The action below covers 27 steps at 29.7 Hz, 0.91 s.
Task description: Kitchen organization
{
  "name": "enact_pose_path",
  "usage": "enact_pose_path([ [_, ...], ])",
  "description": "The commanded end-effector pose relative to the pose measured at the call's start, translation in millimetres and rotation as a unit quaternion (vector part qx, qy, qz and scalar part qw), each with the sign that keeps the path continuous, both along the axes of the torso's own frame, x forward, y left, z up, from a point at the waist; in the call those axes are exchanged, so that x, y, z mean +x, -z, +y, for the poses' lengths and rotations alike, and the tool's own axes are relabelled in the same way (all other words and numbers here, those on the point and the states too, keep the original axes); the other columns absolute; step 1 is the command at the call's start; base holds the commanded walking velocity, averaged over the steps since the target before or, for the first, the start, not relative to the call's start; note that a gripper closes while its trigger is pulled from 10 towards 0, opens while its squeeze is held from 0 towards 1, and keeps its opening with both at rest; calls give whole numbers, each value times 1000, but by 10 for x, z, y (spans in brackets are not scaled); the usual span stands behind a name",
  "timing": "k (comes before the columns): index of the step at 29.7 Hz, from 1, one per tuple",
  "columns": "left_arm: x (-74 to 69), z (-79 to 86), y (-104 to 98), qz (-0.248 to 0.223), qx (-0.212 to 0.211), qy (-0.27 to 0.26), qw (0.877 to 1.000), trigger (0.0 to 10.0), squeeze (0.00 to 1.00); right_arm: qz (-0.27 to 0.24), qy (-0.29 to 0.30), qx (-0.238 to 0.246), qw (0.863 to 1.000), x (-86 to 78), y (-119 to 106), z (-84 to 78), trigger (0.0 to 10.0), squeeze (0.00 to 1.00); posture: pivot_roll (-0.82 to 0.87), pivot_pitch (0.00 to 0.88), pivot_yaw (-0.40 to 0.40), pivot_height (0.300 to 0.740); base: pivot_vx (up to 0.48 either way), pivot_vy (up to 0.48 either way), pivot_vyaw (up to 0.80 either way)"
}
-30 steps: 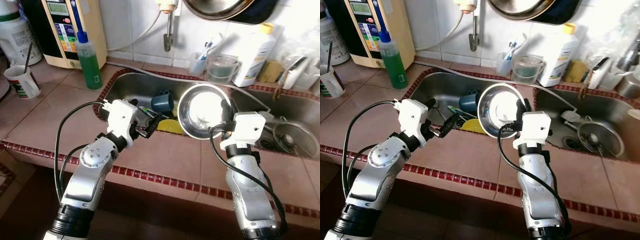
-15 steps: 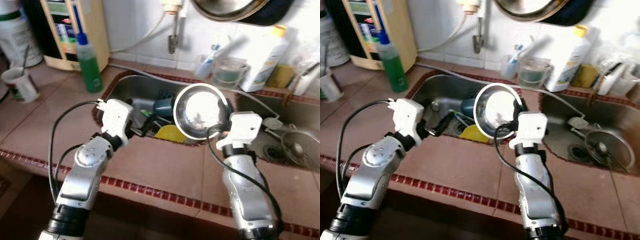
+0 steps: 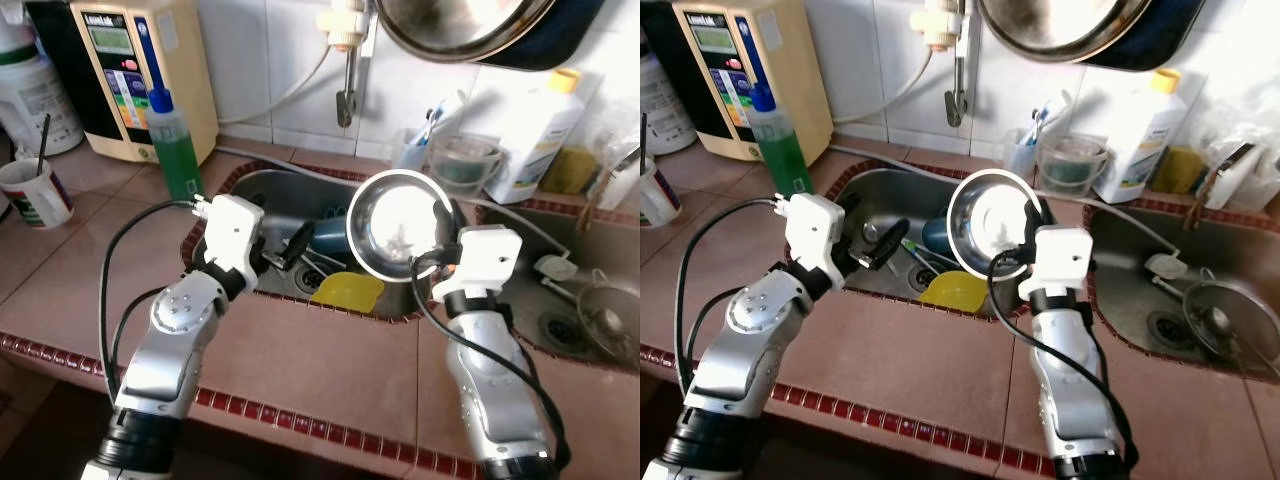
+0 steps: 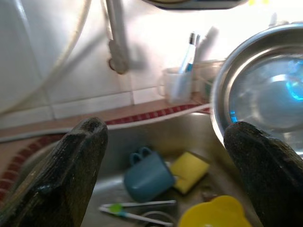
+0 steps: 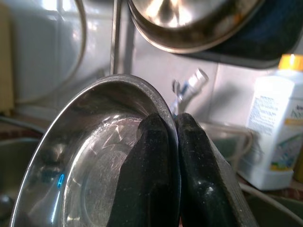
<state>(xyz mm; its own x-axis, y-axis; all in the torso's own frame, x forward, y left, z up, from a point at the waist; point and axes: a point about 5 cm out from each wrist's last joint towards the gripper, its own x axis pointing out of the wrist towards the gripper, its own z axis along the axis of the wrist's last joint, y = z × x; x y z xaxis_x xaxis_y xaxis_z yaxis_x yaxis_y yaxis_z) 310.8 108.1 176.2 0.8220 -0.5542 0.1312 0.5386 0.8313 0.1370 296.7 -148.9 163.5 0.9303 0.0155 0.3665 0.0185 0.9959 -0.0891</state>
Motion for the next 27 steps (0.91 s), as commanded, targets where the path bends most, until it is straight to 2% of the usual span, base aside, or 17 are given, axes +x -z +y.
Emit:
enact_pose_path([
  [1, -25, -10, -40, -7, 0, 10, 1000, 10000, 0, -3, -1, 2, 1000, 15, -5, -25, 10000, 0, -177, 52, -13, 732, 0, 0, 0],
  [8, -117, -42, -83, -12, -4, 29, 1000, 10000, 0, 5, -13, -16, 1000, 103, 4, -117, 10000, 0, -168, 75, -19, 732, 0, 0, 0],
  [11, -210, -66, -91, -13, 3, 42, 999, 10000, 0, 11, -21, -26, 999, 187, -5, -179, 10000, 0, -157, 92, -24, 732, 0, 0, 0],
  [18, -376, -100, -97, -6, 5, 61, 998, 10000, 0, 24, -30, -33, 999, 273, 27, -251, 10000, 0, -136, 125, -29, 732, 0, 0, 0],
  [27, -504, -122, -66, 10, 17, 77, 997, 10000, 0, 38, -47, -35, 998, 411, 38, -311, 10000, 0, -121, 150, -31, 732, 0, 0, 0],
])
